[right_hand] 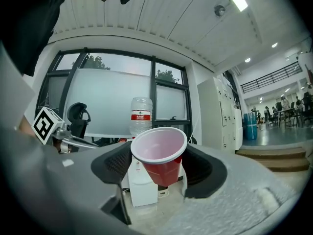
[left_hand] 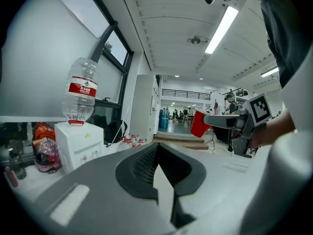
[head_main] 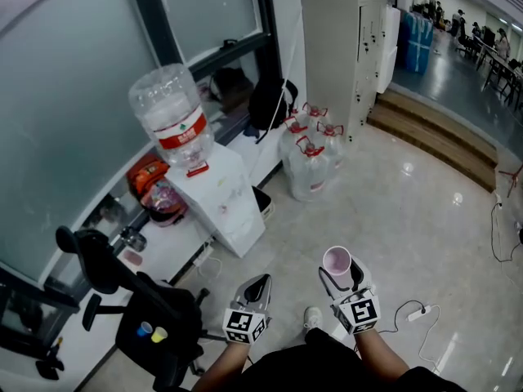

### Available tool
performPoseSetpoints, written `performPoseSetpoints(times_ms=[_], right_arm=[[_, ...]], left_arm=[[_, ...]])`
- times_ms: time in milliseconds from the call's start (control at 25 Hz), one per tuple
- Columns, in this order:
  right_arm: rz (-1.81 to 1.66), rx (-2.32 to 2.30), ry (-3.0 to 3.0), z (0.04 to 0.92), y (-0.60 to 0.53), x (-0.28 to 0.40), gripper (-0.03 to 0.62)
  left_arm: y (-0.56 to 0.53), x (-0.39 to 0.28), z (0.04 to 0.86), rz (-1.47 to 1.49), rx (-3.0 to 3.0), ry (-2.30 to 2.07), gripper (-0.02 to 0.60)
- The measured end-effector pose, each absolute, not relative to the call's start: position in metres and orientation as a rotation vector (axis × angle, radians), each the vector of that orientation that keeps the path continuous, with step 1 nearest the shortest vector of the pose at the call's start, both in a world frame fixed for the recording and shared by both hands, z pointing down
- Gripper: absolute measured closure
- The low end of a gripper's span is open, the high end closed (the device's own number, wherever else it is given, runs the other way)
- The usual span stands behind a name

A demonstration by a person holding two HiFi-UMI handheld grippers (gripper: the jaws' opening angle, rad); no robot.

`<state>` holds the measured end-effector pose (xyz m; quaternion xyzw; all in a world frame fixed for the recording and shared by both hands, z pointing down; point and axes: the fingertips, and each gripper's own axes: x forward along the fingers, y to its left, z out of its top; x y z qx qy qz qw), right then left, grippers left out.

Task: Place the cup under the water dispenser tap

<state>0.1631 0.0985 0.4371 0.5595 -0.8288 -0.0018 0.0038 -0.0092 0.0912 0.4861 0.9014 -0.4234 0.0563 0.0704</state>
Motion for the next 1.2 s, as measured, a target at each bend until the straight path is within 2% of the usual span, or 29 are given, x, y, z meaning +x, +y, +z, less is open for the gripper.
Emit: performPoseSetpoints(times_ms=[840, 1200], right_arm=[[-0.017, 1.550, -2.731, 0.434, -0.035, 0.189, 0.276], [-0.045, 1.429, -2.794, 0.429, -0.070, 0.164, 0.275]], left_arm=[[-0.019, 0.035, 0.474, 0.156, 2.636, -1.447, 0.565], [-0.032, -0.006, 0.471, 0.140, 2.525, -1.607, 0.565]])
